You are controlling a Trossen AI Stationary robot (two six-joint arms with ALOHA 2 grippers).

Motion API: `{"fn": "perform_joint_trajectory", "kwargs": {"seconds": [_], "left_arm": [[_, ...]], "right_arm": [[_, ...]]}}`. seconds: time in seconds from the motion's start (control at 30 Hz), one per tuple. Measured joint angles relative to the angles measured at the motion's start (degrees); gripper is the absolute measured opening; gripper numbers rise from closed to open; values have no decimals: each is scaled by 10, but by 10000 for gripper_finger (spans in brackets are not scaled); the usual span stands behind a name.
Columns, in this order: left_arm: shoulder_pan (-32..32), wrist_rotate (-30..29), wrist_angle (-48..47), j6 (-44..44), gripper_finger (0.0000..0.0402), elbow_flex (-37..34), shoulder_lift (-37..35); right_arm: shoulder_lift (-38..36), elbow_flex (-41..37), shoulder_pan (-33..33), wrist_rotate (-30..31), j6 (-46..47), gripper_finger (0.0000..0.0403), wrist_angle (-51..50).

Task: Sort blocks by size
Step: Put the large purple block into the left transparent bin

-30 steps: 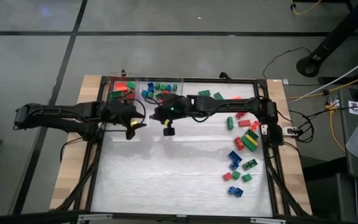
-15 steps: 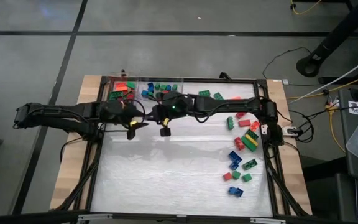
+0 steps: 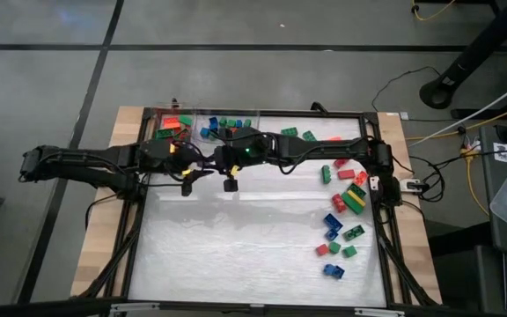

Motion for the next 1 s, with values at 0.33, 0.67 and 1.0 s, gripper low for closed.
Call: {"fn": "perform_joint_trajectory", "kwargs": {"seconds": [0.33, 0.67, 1.0], "left_arm": [[0, -1, -4, 2, 37, 0, 0], [5, 0, -6, -31, 37, 0, 0], [59, -50, -100, -98, 37, 0, -2]], "right_arm": [[0, 0, -1, 5, 20, 59, -2], [0, 0, 0, 22, 43, 119, -5], [-33, 0, -2, 205, 43, 201, -93]]}}
